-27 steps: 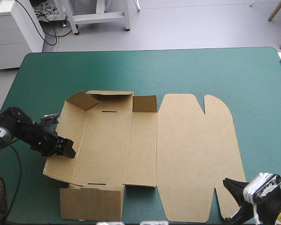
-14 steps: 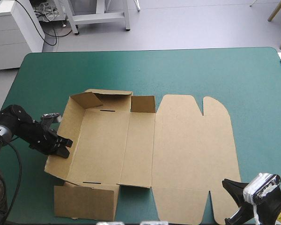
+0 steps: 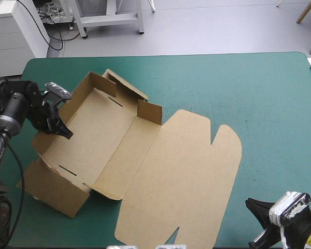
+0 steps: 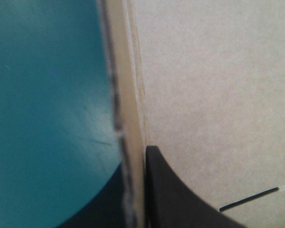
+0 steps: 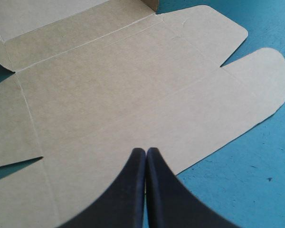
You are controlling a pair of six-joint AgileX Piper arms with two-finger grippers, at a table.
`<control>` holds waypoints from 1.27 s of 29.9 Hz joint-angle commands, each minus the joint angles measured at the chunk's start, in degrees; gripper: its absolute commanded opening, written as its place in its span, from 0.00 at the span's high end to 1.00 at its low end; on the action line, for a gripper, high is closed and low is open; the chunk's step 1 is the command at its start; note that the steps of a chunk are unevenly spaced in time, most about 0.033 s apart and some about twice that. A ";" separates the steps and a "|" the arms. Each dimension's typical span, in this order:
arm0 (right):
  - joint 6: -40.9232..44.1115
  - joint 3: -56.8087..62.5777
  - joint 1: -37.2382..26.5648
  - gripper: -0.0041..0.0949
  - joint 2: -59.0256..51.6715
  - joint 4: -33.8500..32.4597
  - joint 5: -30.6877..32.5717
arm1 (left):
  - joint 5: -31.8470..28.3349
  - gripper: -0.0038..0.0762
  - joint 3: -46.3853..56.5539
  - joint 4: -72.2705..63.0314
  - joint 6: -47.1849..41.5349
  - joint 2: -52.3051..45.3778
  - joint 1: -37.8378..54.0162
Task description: Fold the box
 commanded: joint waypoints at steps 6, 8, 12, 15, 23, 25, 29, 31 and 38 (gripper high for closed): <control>0.07 -1.29 -0.36 0.98 0.65 0.23 -4.17 | -14.76 0.96 -6.05 14.10 1.96 -2.14 -18.72; 0.44 -1.29 -0.36 0.98 0.65 0.26 -4.17 | -17.54 0.96 -6.05 18.33 1.85 -2.14 -23.57; 1.89 -1.29 -0.36 0.98 0.65 0.26 -4.07 | -20.20 0.96 -6.05 24.59 1.70 -2.14 -32.42; 1.89 -1.29 -0.36 0.98 0.65 0.26 -4.07 | -20.09 0.96 -5.55 27.67 0.47 -2.14 -38.67; 1.89 -1.29 -0.36 0.98 0.65 -0.01 -4.07 | -21.22 0.96 4.79 46.95 -15.85 -2.27 -52.23; 1.89 -1.29 -0.36 0.98 0.65 -0.29 -4.07 | -22.73 0.96 8.17 50.88 -20.85 -2.52 -54.69; 1.89 -1.29 -0.36 0.98 0.65 -0.63 -4.07 | -23.98 0.96 13.90 59.06 -29.26 -4.17 -58.63; 1.89 -1.29 -0.36 0.98 0.65 -0.91 -4.07 | -24.37 0.96 16.28 62.39 -32.03 -5.68 -60.06; 2.80 -1.29 -0.36 0.98 0.65 -1.65 -4.18 | -26.28 0.96 20.79 63.52 -32.99 -11.34 -60.94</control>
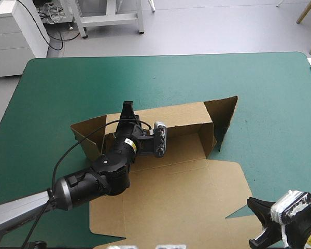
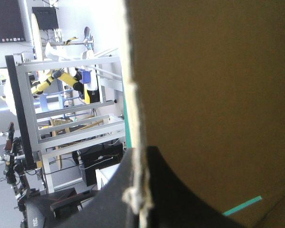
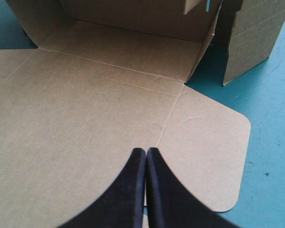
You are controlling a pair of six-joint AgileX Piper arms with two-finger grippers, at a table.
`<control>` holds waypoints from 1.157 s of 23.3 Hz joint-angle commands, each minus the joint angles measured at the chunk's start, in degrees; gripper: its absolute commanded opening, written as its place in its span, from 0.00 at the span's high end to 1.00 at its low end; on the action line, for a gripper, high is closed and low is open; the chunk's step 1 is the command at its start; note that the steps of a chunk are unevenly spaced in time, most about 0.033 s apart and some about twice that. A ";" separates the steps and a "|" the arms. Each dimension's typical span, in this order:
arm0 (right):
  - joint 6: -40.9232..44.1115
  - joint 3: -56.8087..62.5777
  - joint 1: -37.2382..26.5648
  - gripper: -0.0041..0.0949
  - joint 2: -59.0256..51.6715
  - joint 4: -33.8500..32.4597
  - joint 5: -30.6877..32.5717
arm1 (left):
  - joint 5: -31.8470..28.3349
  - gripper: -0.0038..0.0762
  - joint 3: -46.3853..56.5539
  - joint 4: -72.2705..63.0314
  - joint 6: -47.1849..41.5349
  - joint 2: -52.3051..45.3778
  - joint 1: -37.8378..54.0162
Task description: Fold the box
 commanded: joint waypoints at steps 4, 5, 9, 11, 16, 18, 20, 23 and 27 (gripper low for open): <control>0.11 -1.29 -0.36 0.96 0.65 -0.39 -4.18 | -5.41 0.96 1.57 2.67 -0.49 -3.89 -0.84; 0.11 -1.29 -0.36 0.95 0.65 -0.21 -4.18 | -5.41 0.96 1.69 4.24 -0.62 -3.89 -0.84; 0.11 -1.29 -0.36 0.81 0.65 1.09 -4.18 | -6.70 0.96 1.69 5.49 -2.06 -3.89 1.25; -0.01 -1.29 -0.36 0.65 0.65 0.83 -4.18 | -8.81 0.96 1.69 5.02 -2.18 -3.89 4.61; -0.01 -1.29 -0.36 0.56 0.65 0.42 -4.18 | -16.23 0.96 1.69 1.62 -2.18 -3.77 8.10; -0.01 -1.29 -0.36 0.56 0.65 0.42 -4.05 | -16.85 0.96 1.69 0.63 -2.18 -3.77 8.10; -0.01 -1.29 -0.36 0.56 0.65 0.41 -4.20 | -16.61 0.96 1.69 -0.05 -2.18 -3.77 8.10; 3.17 -1.29 -0.36 0.56 0.65 -0.44 -6.52 | -16.26 0.96 1.69 -0.33 -2.18 -3.77 8.10; 9.39 -1.68 -0.36 0.55 0.75 -6.92 -5.87 | -15.98 0.96 1.69 -0.33 -2.18 -3.77 8.10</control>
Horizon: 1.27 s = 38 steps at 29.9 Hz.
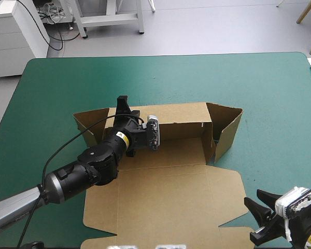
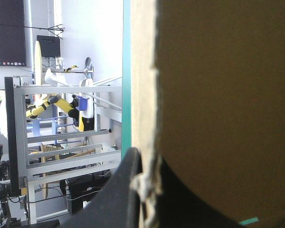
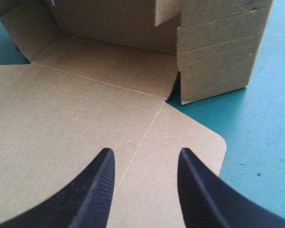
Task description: Fold the box
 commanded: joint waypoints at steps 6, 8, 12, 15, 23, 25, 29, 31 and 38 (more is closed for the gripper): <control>3.46 -8.53 -0.36 0.55 4.60 -5.69 -3.30 | -1.20 0.96 -1.13 -1.89 -0.79 -1.49 0.03; 3.46 -11.69 -0.36 0.55 7.46 -6.57 -2.73 | -1.20 0.96 -1.13 -2.54 -0.79 -1.49 0.03; 3.05 -18.96 -0.36 0.55 15.07 -6.67 -1.70 | -1.20 0.96 -1.13 -2.66 -1.08 -1.49 0.03; 2.69 -24.62 -0.36 0.55 21.16 -8.78 0.67 | -1.20 0.96 -1.13 -2.66 -0.39 -1.49 0.03; 2.79 -38.96 -0.36 0.56 37.58 -14.48 7.32 | -1.20 0.96 -1.13 -2.66 -0.49 -1.49 0.03; 2.79 -42.59 -0.36 0.56 41.34 -16.35 7.83 | -1.20 0.96 -1.13 -2.66 -0.49 -1.49 0.03; 2.79 -49.99 -0.36 0.56 48.06 -18.56 9.60 | -1.20 0.96 -1.13 -2.66 -0.39 -1.49 0.03; 2.55 -53.26 -0.36 0.56 51.07 -19.66 10.57 | -1.20 0.96 -1.13 -2.66 -0.39 -1.49 0.03; -2.70 -64.50 -4.19 0.59 61.70 -19.65 15.76 | -1.20 0.96 -1.13 -2.56 -0.39 -1.49 0.03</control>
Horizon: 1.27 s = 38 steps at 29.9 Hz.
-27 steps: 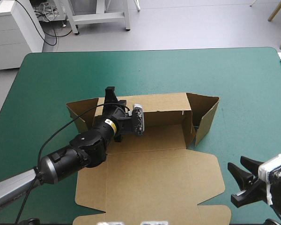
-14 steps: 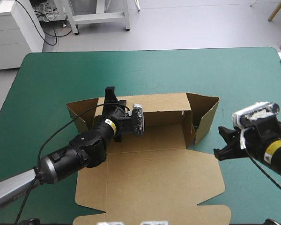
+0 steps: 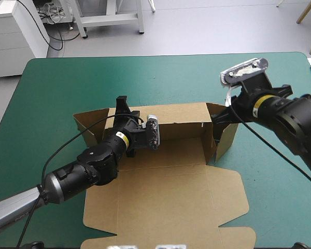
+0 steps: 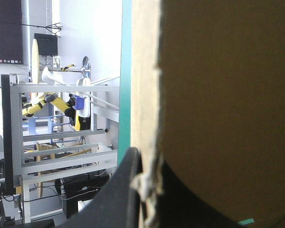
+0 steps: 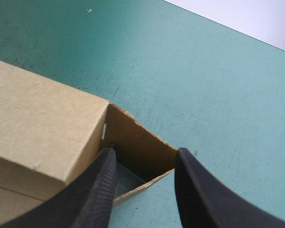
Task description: Fold the box
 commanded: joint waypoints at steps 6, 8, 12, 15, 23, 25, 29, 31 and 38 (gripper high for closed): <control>-11.48 -11.32 -11.62 0.59 10.05 8.07 0.70 | -1.20 0.96 -1.08 -1.06 -0.39 -1.38 0.03; -15.46 -12.77 -14.56 0.59 12.48 12.21 0.56 | -1.20 0.96 -1.08 -1.06 -0.39 -1.38 0.03; -22.37 -15.18 -18.64 0.59 16.52 19.33 0.33 | -1.31 0.96 -1.08 -1.06 -0.39 -1.38 0.03; -25.32 -16.95 -20.25 0.59 19.71 21.52 0.26 | -1.54 0.96 -1.08 -1.06 -0.39 -1.38 0.03; -27.23 -20.47 -21.12 0.59 25.99 23.28 -1.37 | -1.65 0.96 -1.08 -1.30 -0.39 -1.38 0.03; -26.84 -20.47 -21.12 0.60 26.69 23.28 -1.97 | -1.25 0.96 -1.08 -1.30 -0.39 -1.38 0.03; -26.60 -20.47 -21.12 0.64 27.07 23.04 -1.97 | -1.14 0.96 -1.08 -1.36 -0.49 -1.38 0.03; -25.81 -20.47 -21.12 0.67 27.07 23.58 -1.97 | -1.14 0.96 -1.08 -1.36 -0.49 -1.38 0.03; -25.73 -20.47 -21.12 0.59 27.07 23.58 -0.05 | -1.26 0.96 -1.08 -1.21 0.00 -1.38 0.03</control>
